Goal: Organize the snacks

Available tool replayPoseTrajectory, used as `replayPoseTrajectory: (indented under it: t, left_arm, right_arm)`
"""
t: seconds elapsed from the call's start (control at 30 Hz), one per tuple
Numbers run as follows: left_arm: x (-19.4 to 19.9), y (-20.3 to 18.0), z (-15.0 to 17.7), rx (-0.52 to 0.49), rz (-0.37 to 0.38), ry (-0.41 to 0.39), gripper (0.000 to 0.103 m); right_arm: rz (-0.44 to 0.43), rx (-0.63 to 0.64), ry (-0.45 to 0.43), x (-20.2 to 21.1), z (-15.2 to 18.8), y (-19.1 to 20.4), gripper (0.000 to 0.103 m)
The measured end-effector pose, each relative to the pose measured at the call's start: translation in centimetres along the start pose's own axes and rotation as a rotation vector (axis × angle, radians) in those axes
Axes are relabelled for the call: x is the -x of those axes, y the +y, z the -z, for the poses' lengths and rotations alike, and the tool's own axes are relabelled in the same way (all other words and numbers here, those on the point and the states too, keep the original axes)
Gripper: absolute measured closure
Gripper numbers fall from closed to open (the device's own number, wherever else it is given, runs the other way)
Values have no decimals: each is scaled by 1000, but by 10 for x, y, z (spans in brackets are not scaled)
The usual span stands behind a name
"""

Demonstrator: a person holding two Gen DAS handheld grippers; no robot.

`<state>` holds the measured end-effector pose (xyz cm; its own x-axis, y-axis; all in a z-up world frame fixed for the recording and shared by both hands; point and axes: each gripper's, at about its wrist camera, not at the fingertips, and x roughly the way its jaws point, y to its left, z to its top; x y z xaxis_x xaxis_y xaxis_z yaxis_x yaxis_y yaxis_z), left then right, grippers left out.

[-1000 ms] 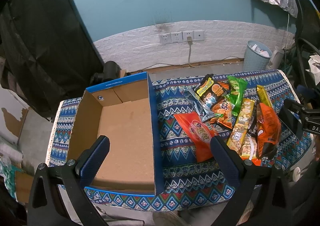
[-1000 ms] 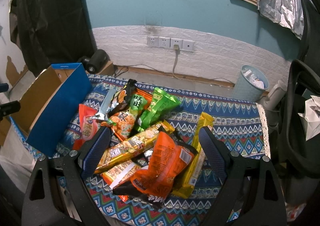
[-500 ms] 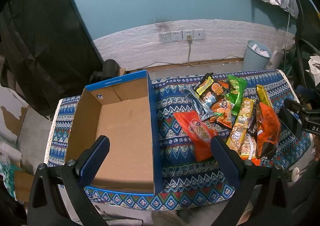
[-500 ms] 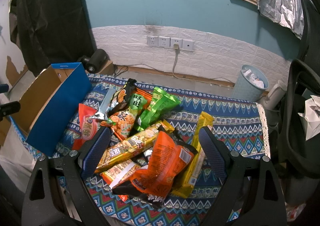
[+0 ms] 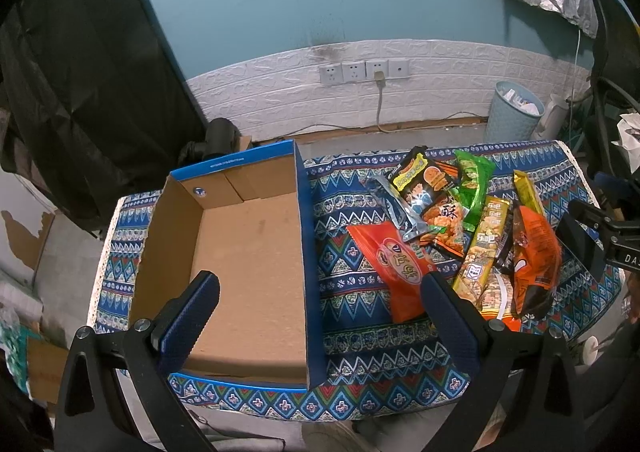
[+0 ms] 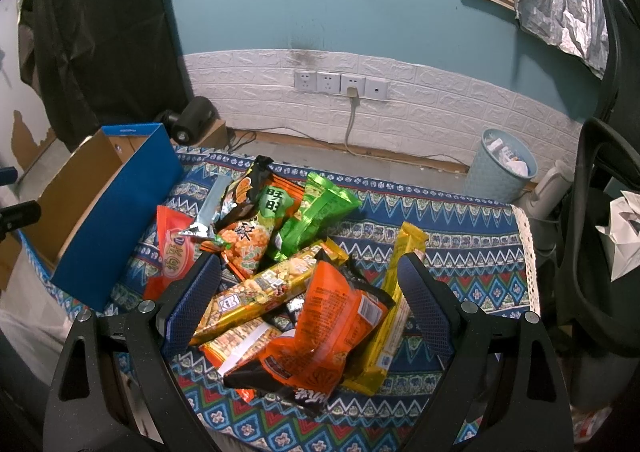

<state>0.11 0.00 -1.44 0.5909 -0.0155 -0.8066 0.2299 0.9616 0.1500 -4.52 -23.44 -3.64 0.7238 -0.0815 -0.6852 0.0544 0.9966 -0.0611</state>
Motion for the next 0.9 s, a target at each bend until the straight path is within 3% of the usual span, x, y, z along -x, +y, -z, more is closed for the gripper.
replayPoseTrajectory:
  t: [0.9]
  left_arm:
    - [-4,-4,-1,3,6,4,1]
  right_arm:
    - [8,3,15,-1,4,-3,14]
